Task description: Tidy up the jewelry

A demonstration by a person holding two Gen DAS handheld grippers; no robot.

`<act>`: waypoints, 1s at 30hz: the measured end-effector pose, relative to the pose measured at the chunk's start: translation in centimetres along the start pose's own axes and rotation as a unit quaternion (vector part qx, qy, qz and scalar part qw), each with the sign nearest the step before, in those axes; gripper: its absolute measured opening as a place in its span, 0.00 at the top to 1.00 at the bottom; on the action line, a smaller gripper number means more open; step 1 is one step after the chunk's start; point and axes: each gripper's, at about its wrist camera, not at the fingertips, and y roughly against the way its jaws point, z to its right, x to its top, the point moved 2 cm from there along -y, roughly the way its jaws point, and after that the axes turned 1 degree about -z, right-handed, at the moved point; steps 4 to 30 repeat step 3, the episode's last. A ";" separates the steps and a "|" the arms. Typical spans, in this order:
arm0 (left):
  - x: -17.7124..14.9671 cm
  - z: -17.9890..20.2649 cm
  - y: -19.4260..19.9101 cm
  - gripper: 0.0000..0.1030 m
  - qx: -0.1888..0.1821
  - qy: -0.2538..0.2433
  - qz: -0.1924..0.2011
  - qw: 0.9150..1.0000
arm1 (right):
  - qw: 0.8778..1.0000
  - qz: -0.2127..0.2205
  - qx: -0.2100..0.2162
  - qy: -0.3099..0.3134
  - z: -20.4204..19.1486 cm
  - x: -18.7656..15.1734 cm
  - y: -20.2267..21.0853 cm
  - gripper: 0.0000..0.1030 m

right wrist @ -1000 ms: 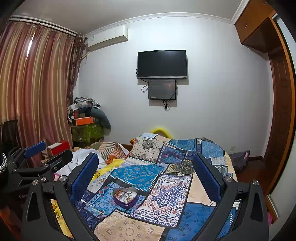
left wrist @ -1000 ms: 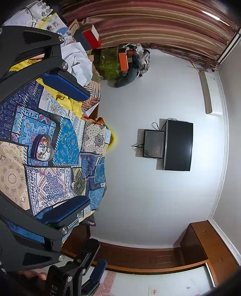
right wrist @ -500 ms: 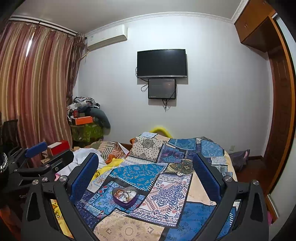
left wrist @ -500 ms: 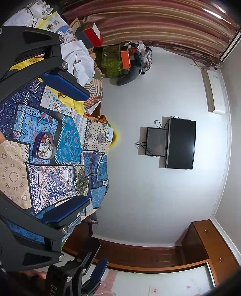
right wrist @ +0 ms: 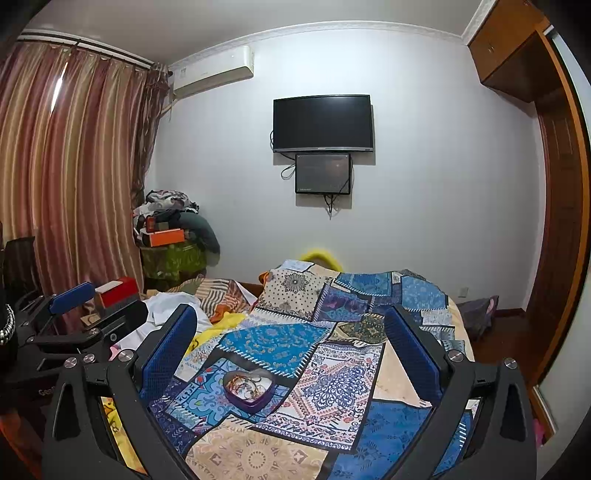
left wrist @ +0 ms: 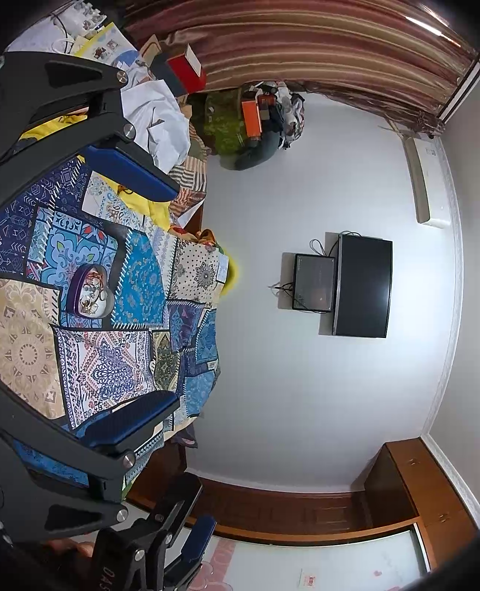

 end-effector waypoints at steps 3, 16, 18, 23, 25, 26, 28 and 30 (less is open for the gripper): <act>0.0 0.0 -0.1 0.01 0.000 0.001 0.000 1.000 | 1.000 -0.002 0.000 0.001 -0.1 0.1 -0.1 0.02; 0.0 0.0 -0.1 0.01 0.000 0.001 0.000 1.000 | 1.000 -0.002 0.000 0.001 -0.1 0.1 -0.1 0.02; 0.0 0.0 -0.1 0.01 0.000 0.001 0.000 1.000 | 1.000 -0.002 0.000 0.001 -0.1 0.1 -0.1 0.02; 0.0 0.0 -0.1 0.01 0.000 0.001 0.000 1.000 | 1.000 -0.002 0.000 0.001 -0.1 0.1 -0.1 0.02; 0.0 0.0 -0.1 0.01 0.000 0.001 0.000 1.000 | 1.000 -0.002 0.000 0.001 -0.1 0.1 -0.1 0.02; 0.0 0.0 -0.1 0.01 0.000 0.001 0.000 1.000 | 1.000 -0.002 0.000 0.001 -0.1 0.1 -0.1 0.02; 0.0 0.0 -0.1 0.01 0.000 0.001 0.000 1.000 | 1.000 -0.002 0.000 0.001 -0.1 0.1 -0.1 0.02; 0.0 0.0 -0.1 0.01 0.000 0.001 0.000 1.000 | 1.000 -0.002 0.000 0.001 -0.1 0.1 -0.1 0.02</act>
